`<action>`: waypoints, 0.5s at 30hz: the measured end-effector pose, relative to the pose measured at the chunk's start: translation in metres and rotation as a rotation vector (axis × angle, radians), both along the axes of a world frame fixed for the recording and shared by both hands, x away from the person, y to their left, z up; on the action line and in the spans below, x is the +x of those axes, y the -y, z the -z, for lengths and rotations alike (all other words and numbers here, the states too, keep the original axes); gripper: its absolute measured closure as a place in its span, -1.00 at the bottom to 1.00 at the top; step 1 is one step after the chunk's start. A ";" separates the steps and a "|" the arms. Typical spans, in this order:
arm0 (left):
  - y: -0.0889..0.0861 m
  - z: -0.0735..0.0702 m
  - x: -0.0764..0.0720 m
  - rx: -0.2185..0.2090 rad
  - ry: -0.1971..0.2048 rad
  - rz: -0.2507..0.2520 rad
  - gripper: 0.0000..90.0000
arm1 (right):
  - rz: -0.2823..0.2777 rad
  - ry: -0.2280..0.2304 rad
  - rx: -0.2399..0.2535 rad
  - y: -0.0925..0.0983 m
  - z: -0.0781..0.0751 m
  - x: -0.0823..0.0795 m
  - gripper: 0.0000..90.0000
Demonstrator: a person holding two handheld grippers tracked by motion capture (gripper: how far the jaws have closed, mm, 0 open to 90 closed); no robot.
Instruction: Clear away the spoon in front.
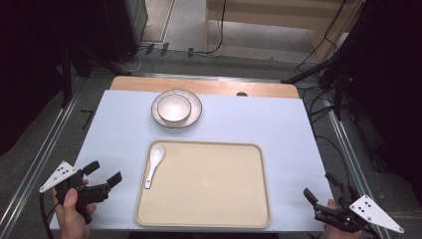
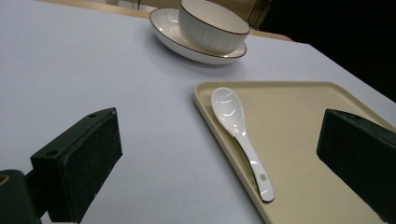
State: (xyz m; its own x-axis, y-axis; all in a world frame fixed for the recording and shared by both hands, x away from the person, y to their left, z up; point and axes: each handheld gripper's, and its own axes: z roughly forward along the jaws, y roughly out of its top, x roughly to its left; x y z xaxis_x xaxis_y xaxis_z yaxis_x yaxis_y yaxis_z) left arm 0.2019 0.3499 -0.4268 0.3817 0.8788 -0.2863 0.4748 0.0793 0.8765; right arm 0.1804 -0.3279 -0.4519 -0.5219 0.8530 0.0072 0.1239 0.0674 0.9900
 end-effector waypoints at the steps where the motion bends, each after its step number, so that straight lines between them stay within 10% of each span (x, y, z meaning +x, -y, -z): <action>1: -0.002 0.000 -0.001 -0.003 -0.001 -0.004 -1.00 | 0.000 0.000 0.000 0.000 0.000 0.000 -0.71; 15: -0.033 0.000 -0.010 0.046 0.016 -0.025 -1.00 | 0.001 0.000 0.000 0.000 0.000 0.000 -0.71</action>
